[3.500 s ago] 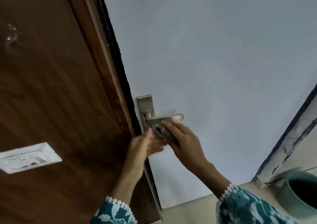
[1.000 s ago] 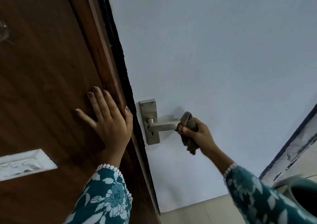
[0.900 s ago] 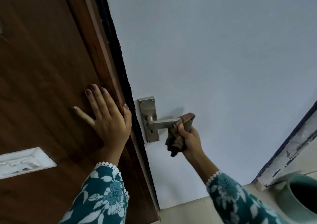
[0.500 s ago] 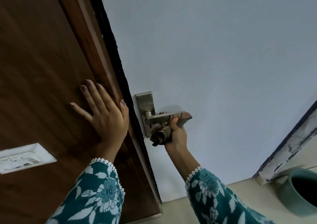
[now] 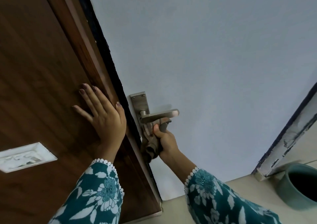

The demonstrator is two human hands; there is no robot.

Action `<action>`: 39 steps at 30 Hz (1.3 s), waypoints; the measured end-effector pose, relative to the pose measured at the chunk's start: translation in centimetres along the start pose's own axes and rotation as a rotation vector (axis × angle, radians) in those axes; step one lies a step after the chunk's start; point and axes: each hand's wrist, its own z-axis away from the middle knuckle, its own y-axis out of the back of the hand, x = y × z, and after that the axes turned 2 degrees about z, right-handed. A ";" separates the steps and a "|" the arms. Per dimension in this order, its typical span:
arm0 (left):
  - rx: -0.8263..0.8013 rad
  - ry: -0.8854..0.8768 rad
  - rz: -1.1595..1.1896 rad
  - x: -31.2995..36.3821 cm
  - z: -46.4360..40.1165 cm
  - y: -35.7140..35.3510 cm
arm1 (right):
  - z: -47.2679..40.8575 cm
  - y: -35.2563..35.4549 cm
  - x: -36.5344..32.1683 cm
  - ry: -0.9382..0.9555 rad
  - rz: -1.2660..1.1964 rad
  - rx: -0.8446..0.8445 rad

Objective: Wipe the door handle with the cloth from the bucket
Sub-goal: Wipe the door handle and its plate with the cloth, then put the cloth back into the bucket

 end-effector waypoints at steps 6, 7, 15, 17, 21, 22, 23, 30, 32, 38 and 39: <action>-0.406 -0.104 0.650 5.8 8.1 2.4 | 2.8 7.2 -3.7 0.054 0.122 -0.064; -0.493 -0.092 0.747 6.9 9.2 2.4 | 3.4 8.3 -4.6 0.058 0.140 -0.049; -1.031 -0.127 0.768 18.9 11.6 3.2 | 10.1 17.2 -11.4 0.109 0.226 0.003; -1.094 -0.101 0.784 22.5 12.0 3.7 | 12.5 19.5 -13.5 0.151 0.352 0.024; -1.198 -0.015 0.896 30.6 13.7 5.1 | 17.1 24.4 -16.9 0.261 0.669 0.123; -1.198 0.012 0.917 32.6 14.3 5.4 | 18.2 25.7 -17.8 0.274 0.754 0.168; -1.188 0.042 0.933 34.5 15.0 5.6 | 19.1 27.1 -18.5 0.279 0.817 0.212; -1.088 0.245 0.987 43.7 17.5 4.4 | 23.5 36.8 -24.7 0.344 0.987 0.556; -1.063 0.072 1.083 46.3 18.1 5.3 | 24.2 39.2 -26.3 0.335 0.907 0.661; -1.083 -0.333 1.261 52.2 23.5 4.6 | 23.7 43.4 -29.5 0.286 0.525 0.753; -1.107 -0.317 1.267 53.0 24.1 4.0 | 23.7 44.1 -30.0 0.282 0.499 0.745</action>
